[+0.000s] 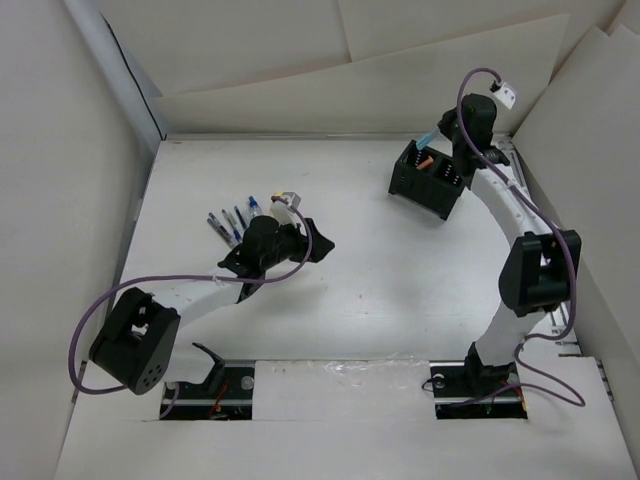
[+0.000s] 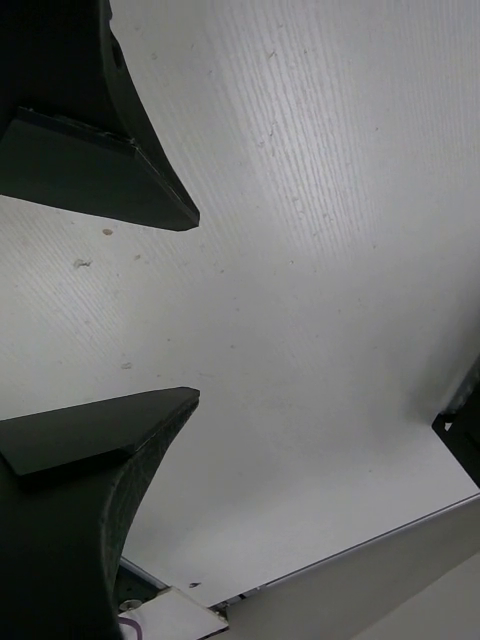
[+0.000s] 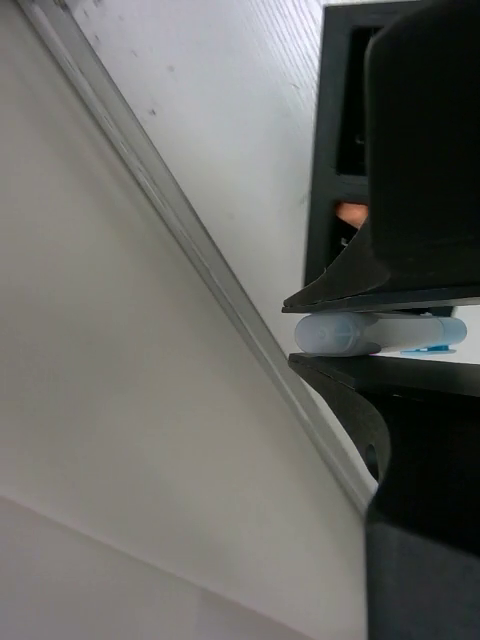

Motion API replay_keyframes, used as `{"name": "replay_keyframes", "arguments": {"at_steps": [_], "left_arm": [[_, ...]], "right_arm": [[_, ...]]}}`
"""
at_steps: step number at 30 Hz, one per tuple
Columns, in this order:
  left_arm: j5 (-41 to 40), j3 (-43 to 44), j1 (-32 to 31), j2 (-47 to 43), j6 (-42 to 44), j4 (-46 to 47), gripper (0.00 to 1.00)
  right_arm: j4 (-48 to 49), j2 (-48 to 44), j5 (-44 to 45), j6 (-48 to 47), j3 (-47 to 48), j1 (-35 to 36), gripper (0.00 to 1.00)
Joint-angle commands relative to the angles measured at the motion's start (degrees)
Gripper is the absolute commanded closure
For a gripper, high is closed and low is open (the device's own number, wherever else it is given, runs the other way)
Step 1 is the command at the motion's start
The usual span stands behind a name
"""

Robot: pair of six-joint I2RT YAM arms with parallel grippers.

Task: Sort the stationery into containers
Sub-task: Place the pen in the storage box.

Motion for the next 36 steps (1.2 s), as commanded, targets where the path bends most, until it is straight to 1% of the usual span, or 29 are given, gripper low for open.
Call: {"name": "replay_keyframes", "arguments": {"at_steps": [1, 5, 7, 13, 15, 16, 17, 18, 19, 20, 21, 22, 23, 24, 25, 26, 27, 29, 32, 33, 34, 35, 36], "left_arm": [[-0.89, -0.12, 0.12, 0.93, -0.58, 2.32, 0.40], [-1.60, 0.41, 0.12, 1.47, -0.58, 1.72, 0.41], [-3.87, 0.41, 0.12, 1.47, -0.58, 1.10, 0.41], [-7.30, 0.93, 0.12, 1.47, -0.58, -0.84, 0.42], [-10.11, 1.63, 0.12, 0.94, -0.58, -3.37, 0.42], [-11.25, 1.64, 0.12, 0.94, -0.58, -4.26, 0.42], [-14.14, 2.33, 0.12, 0.42, -0.58, -5.22, 0.43], [-16.08, 2.34, 0.12, 0.41, -1.19, -7.93, 0.43], [-18.36, 4.08, 0.12, 0.41, -1.19, -9.79, 0.43], [-20.56, 4.71, 0.12, -0.20, -1.80, -11.46, 0.43], [-23.89, 5.41, 0.64, -0.20, -1.81, -13.13, 0.43], [-25.14, 6.11, 0.65, -0.20, -2.68, -15.93, 0.43], [-26.63, 6.99, 1.17, -0.20, -3.21, -17.00, 0.44], [-29.60, 7.70, 1.18, -0.20, -3.21, -18.23, 0.44], [-30.59, 9.18, 1.18, 0.49, -3.82, -20.50, 0.44], [-31.38, 9.98, 1.70, 0.50, -3.83, -21.57, 0.44], [-32.26, 10.68, 1.70, 1.46, -3.83, -22.10, 0.46], [-34.11, 13.31, 1.70, 2.86, -3.83, -23.41, 0.46], [-35.96, 16.57, 2.32, 6.90, -3.22, -25.00, 0.47], [-36.57, 19.02, 2.32, 9.52, -3.21, -25.62, 0.49], [-36.58, 20.61, 2.32, 10.86, -2.69, -26.76, 0.49], [-38.32, 22.01, 2.32, 12.17, -2.69, -28.16, 0.50], [-38.86, 24.03, 2.32, 13.32, -2.69, -28.78, 0.50]], "right_arm": [[-0.87, 5.20, 7.83, -3.07, 5.53, -0.21, 1.00], [-1.48, 8.90, 9.68, -5.53, 8.36, -0.21, 1.00], [-1.48, 10.05, 10.21, -6.06, 8.98, -0.21, 1.00], [-2.01, 13.04, 10.21, -6.59, 9.51, -0.21, 1.00], [-2.01, 13.04, 10.82, -6.59, 8.90, 0.40, 1.00], [-2.01, 13.04, 10.83, -6.59, 8.89, 1.10, 0.97], [-2.01, 13.04, 11.44, -6.59, 8.37, 1.11, 0.92], [-2.01, 13.04, 12.05, -6.59, 7.67, 1.98, 0.86], [-2.01, 12.26, 12.06, -6.59, 7.66, 2.68, 0.80], [-2.01, 11.38, 12.06, -7.11, 6.97, 2.69, 0.67], [-2.01, 10.85, 11.36, -7.12, 6.96, 3.21, 0.62], [-2.01, 10.32, 11.36, -7.12, 6.26, 3.21, 0.58], [-2.53, 9.19, 10.49, -7.12, 5.73, 3.21, 0.50], [-3.06, 8.65, 10.48, -7.12, 5.73, 3.21, 0.45], [-3.67, 7.69, 9.87, -7.12, 5.73, 3.21, 0.36], [-3.68, 7.16, 9.86, -6.59, 5.21, 3.21, 0.36], [-4.55, 6.63, 9.86, -6.59, 5.20, 3.21, 0.29], [-5.87, 4.10, 9.34, -5.10, 4.42, 3.21, 0.25], [-6.40, -0.12, 7.41, -2.03, 0.82, 4.87, 0.25], [-5.88, -3.36, 7.40, -1.50, -2.59, 5.67, 0.25], [-5.88, -4.96, 7.40, -0.53, -4.54, 6.55, 0.38], [-4.92, -6.54, 7.40, -0.53, -6.56, 8.56, 0.50], [-4.21, -8.04, 6.79, 0.08, -10.75, 9.53, 0.68]]}}
